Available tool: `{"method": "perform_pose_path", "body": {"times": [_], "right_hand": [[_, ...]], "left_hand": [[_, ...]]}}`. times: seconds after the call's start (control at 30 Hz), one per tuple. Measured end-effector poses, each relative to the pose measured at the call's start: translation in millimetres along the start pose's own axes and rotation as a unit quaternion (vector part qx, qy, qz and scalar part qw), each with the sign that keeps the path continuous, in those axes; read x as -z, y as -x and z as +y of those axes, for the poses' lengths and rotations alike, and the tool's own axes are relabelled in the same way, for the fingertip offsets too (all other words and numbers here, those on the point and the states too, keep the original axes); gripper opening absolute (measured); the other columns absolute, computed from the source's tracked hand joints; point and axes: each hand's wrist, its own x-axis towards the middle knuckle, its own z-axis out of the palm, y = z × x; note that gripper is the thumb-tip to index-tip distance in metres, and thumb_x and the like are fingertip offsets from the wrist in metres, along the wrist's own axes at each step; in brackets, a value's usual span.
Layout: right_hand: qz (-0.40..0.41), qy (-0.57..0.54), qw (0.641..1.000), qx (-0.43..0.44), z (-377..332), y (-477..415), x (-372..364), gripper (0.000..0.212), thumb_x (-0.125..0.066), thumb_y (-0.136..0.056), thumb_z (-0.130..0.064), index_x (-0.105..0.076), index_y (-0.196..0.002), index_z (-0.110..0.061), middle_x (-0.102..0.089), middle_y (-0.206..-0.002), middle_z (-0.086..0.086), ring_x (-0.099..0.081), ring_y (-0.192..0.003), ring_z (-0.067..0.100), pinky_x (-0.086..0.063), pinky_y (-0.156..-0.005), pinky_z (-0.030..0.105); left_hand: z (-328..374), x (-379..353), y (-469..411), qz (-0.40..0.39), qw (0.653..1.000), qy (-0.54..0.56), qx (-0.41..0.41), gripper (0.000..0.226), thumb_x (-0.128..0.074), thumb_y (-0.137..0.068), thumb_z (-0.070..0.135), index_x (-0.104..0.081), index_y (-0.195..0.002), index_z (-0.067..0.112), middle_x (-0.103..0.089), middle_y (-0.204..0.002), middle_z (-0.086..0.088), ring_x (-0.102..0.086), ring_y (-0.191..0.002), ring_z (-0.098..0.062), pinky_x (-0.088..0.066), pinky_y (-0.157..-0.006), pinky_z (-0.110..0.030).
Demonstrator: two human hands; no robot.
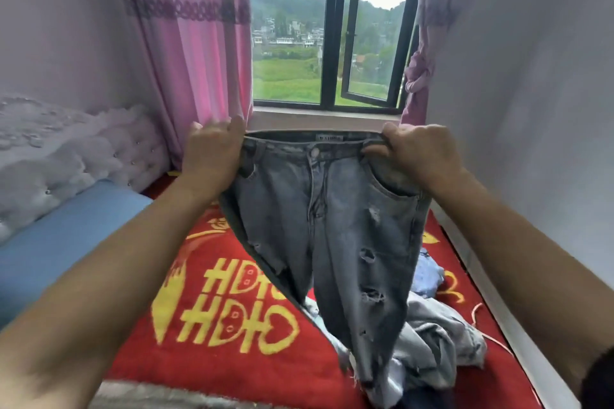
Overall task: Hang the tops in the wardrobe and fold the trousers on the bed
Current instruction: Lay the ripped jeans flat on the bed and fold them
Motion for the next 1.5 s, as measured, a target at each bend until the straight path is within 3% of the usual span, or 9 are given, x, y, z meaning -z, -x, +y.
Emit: {"method": "perform_pose_path", "body": {"times": [0.13, 0.23, 0.37, 0.47, 0.6, 0.93, 1.13, 1.33, 1.5], "right_hand": [[0.069, -0.016, 0.997, 0.007, -0.9, -35.4, 25.4, 0.053, -0.04, -0.096, -0.061, -0.051, -0.096, -0.009, -0.06, -0.072, 0.013, -0.06, -0.054, 0.033, -0.038, -0.048, 0.032], [0.031, -0.008, 0.999, 0.007, 3.2, -56.7, 37.5, 0.065, -0.031, -0.09, -0.073, -0.048, -0.098, -0.01, -0.062, -0.077, 0.015, -0.062, -0.061, 0.035, -0.049, -0.06, 0.043], [-0.095, -0.017, 0.994, 0.045, 5.4, -75.5, 38.1, 0.064, -0.044, -0.079, -0.079, -0.047, -0.087, -0.016, -0.065, -0.082, 0.011, -0.064, -0.076, 0.032, -0.052, -0.074, 0.044], [-0.15, -0.048, 0.986, 0.059, 4.2, -82.1, 18.5, 0.033, -0.057, -0.089, -0.052, -0.054, -0.083, -0.019, -0.059, -0.083, 0.002, -0.059, -0.078, 0.027, -0.052, -0.073, 0.041], [-0.142, -0.099, 0.985, 0.02, 1.2, -94.3, -15.2, 0.006, -0.058, -0.093, -0.029, -0.061, -0.096, -0.024, -0.064, -0.091, 0.003, -0.061, -0.087, 0.03, -0.044, -0.068, 0.036], [-0.121, -0.174, 0.972, -0.097, -8.2, -169.6, -145.2, 0.017, -0.048, -0.089, -0.005, -0.06, -0.098, -0.013, -0.059, -0.086, 0.016, -0.052, -0.078, 0.034, -0.038, -0.062, 0.036], [-0.073, -0.332, 0.903, -0.264, 17.8, -210.9, -233.6, 0.043, -0.041, -0.091, -0.004, -0.063, -0.127, -0.014, -0.061, -0.123, 0.02, -0.055, -0.116, 0.034, -0.043, -0.099, 0.034], [0.059, -0.359, 0.884, -0.293, 37.4, -233.8, -264.3, 0.048, -0.038, -0.086, 0.003, -0.059, -0.128, -0.009, -0.054, -0.124, 0.021, -0.051, -0.115, 0.028, -0.024, -0.083, 0.002], [0.041, -0.344, 0.899, -0.268, 10.7, -216.5, -282.4, 0.043, -0.041, -0.089, 0.001, -0.059, -0.127, -0.006, -0.053, -0.121, 0.023, -0.053, -0.11, 0.033, -0.03, -0.084, 0.018]], "left_hand": [[-38.8, 28.4, -25.5, 0.084, 0.996, 0.015, 0.016, 0.024, -0.063, -0.073, -0.005, -0.049, -0.092, -0.007, -0.057, -0.071, -0.03, -0.056, -0.059, -0.042, -0.044, -0.054, -0.044], [-66.1, 36.5, -36.8, 0.112, 0.993, 0.033, -0.003, 0.033, -0.053, -0.076, 0.026, -0.044, -0.095, 0.001, -0.053, -0.079, -0.027, -0.052, -0.067, -0.039, -0.034, -0.061, -0.04], [-87.8, 28.9, -37.4, 0.066, 0.995, 0.041, -0.058, 0.062, -0.061, -0.072, 0.039, -0.037, -0.12, 0.006, -0.053, -0.096, -0.024, -0.05, -0.084, -0.039, -0.04, -0.078, -0.05], [-97.7, 14.7, -38.6, 0.027, 0.998, -0.004, -0.058, 0.056, -0.061, -0.078, 0.033, -0.042, -0.122, 0.003, -0.056, -0.103, -0.024, -0.052, -0.092, -0.041, -0.039, -0.08, -0.052], [-115.1, -7.1, -44.9, -0.069, 0.993, -0.088, -0.041, 0.031, -0.058, -0.082, 0.008, -0.053, -0.112, 0.004, -0.055, -0.103, -0.024, -0.052, -0.098, -0.041, -0.039, -0.083, -0.054], [-119.1, -114.4, -139.0, -0.177, 0.974, -0.123, 0.069, 0.028, -0.059, -0.081, 0.009, -0.071, -0.099, 0.027, -0.067, -0.1, -0.006, -0.054, -0.103, -0.035, -0.039, -0.073, -0.036], [-90.1, -203.7, -227.4, -0.106, 0.969, 0.116, 0.191, 0.041, -0.044, -0.089, 0.003, -0.07, -0.116, 0.022, -0.05, -0.123, -0.019, -0.057, -0.101, -0.042, -0.047, -0.095, -0.044], [-83.1, -237.5, -267.4, 0.041, 0.934, 0.306, 0.178, 0.049, -0.035, -0.079, -0.004, -0.066, -0.115, 0.008, -0.037, -0.112, -0.002, -0.043, -0.099, -0.014, -0.026, -0.08, 0.006], [-99.6, -263.9, -224.4, -0.001, 0.95, 0.283, 0.131, 0.041, -0.041, -0.085, -0.002, -0.067, -0.114, 0.01, -0.051, -0.115, -0.017, -0.054, -0.102, -0.034, -0.034, -0.086, -0.018]]}}
